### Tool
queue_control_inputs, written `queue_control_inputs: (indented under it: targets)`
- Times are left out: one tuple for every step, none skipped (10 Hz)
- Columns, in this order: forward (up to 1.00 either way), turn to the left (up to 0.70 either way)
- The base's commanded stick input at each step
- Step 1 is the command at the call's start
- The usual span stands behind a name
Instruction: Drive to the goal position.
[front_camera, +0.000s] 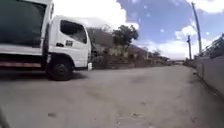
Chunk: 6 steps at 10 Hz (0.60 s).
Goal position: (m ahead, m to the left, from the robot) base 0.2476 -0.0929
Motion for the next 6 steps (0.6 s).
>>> queue_control_inputs:
  targets:
    - [0.7,-0.27]
    - [0.7,-0.27]
    - [0.7,-0.27]
    - [0.7,-0.27]
    - [0.7,-0.27]
    - [0.7,-0.27]
